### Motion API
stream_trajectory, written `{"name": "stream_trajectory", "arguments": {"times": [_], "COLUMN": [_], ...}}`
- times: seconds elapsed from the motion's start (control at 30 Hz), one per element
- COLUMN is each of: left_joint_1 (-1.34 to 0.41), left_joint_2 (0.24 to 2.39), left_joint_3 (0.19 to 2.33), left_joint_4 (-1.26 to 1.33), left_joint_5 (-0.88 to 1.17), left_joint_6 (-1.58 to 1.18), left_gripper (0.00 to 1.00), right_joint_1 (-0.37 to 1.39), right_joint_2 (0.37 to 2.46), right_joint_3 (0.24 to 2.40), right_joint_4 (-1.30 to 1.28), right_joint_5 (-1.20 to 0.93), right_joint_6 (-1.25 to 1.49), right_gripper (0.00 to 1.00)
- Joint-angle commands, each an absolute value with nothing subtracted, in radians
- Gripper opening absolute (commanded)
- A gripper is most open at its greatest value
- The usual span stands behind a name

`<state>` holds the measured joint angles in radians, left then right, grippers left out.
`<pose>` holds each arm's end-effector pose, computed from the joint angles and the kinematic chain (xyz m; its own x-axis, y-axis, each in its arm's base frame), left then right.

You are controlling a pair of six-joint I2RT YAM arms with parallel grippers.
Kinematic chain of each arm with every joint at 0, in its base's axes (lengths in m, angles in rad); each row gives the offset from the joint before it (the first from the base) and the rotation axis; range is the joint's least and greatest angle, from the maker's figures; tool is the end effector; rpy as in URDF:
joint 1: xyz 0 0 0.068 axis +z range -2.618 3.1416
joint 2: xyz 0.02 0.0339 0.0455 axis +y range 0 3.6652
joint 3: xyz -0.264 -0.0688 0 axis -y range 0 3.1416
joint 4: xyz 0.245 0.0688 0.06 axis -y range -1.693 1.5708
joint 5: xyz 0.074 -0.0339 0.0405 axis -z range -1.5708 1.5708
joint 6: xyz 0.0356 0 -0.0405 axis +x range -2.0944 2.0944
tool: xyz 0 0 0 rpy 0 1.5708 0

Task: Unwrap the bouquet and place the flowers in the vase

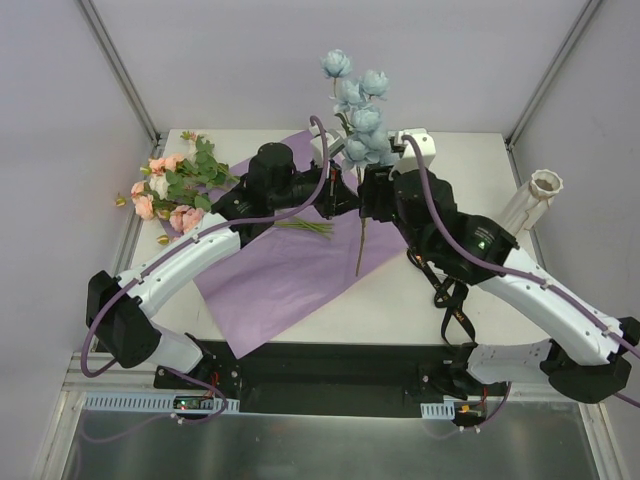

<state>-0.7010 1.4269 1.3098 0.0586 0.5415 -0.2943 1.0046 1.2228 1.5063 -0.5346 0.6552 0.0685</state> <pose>0.2455 -0.2313 0.3996 -0.3171 -0.0576 -0.9466 0.8923 0.3201 -0.3184 0.1510 0.1972 0.4624 -0.1571 -0.1460 -0.9767 -0.3426 0.9356 -0.0847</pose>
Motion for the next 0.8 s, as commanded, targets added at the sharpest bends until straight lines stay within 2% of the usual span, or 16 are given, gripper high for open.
{"name": "stream_trajectory", "arguments": {"times": [0.0,0.33,0.77], "left_joint_1": [-0.710,-0.715,-0.721], "left_joint_2": [1.428,1.433,1.430], "left_joint_3": [1.315,1.313,1.313], "left_joint_4": [0.080,0.077,0.077], "left_joint_5": [0.564,0.555,0.560], "left_joint_6": [-0.284,-0.281,-0.279], "left_gripper": [0.00,0.00,0.00], "right_joint_1": [1.003,1.000,0.976], "right_joint_2": [1.177,1.299,1.358], "right_joint_3": [1.514,1.592,1.600], "right_joint_4": [-0.462,-0.466,-0.451], "right_joint_5": [0.686,0.716,0.727], "right_joint_6": [0.064,0.090,0.089], "right_gripper": [0.61,0.61,0.52]}}
